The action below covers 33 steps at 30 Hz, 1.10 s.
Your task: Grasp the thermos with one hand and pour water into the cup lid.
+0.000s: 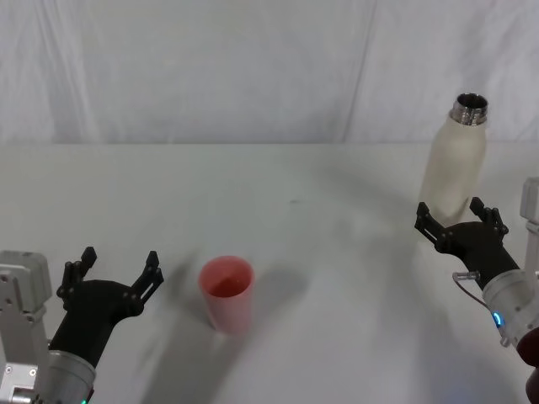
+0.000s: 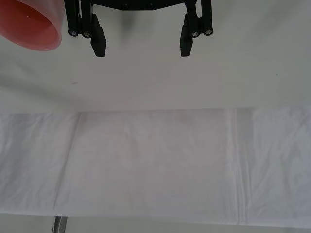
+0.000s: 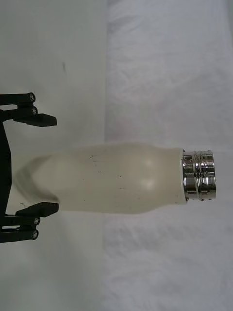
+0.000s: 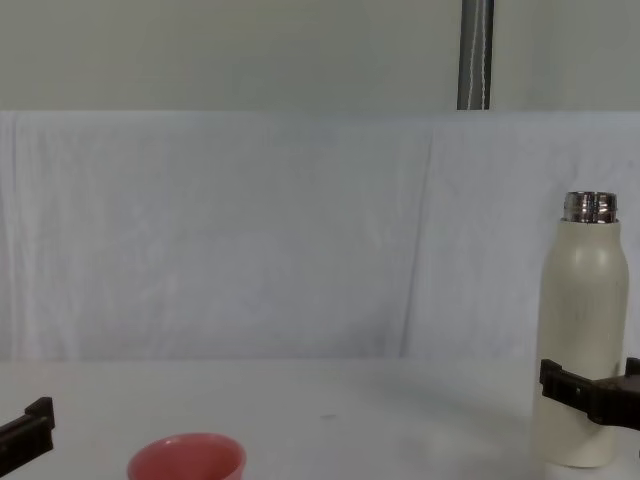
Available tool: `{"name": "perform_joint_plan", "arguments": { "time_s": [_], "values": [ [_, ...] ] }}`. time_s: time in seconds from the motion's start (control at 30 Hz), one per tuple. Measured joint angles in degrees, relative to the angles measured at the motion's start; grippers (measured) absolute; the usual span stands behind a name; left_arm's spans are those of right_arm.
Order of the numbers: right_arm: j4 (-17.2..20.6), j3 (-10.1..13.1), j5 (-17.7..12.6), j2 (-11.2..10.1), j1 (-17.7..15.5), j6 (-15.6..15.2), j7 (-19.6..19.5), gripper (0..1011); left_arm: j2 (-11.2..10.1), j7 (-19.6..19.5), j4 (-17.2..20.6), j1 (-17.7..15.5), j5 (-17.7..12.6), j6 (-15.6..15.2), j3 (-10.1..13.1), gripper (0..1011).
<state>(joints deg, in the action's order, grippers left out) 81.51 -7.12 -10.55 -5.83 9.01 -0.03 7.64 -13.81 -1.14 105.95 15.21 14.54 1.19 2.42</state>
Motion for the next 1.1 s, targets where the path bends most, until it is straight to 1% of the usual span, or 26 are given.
{"name": "perform_joint_plan", "arguments": {
  "time_s": [0.33,0.57,0.8,1.1],
  "values": [
    [-0.3,0.3,1.0,0.4,0.3,-0.3,-0.8,1001,0.0,0.0,0.0,0.0,0.0,0.0,0.0,1001],
    [-1.0,0.5,1.3,0.6,1.3,-0.4,-0.9,1001,0.0,0.0,0.0,0.0,0.0,0.0,0.0,1001],
    [-2.3,0.7,1.7,0.6,2.9,-0.2,-0.7,1001,0.0,0.0,0.0,0.0,0.0,0.0,0.0,1001],
    [-5.2,0.8,2.0,0.7,5.3,0.6,-0.2,1001,0.0,0.0,0.0,0.0,0.0,0.0,0.0,1001]
  ]
}}
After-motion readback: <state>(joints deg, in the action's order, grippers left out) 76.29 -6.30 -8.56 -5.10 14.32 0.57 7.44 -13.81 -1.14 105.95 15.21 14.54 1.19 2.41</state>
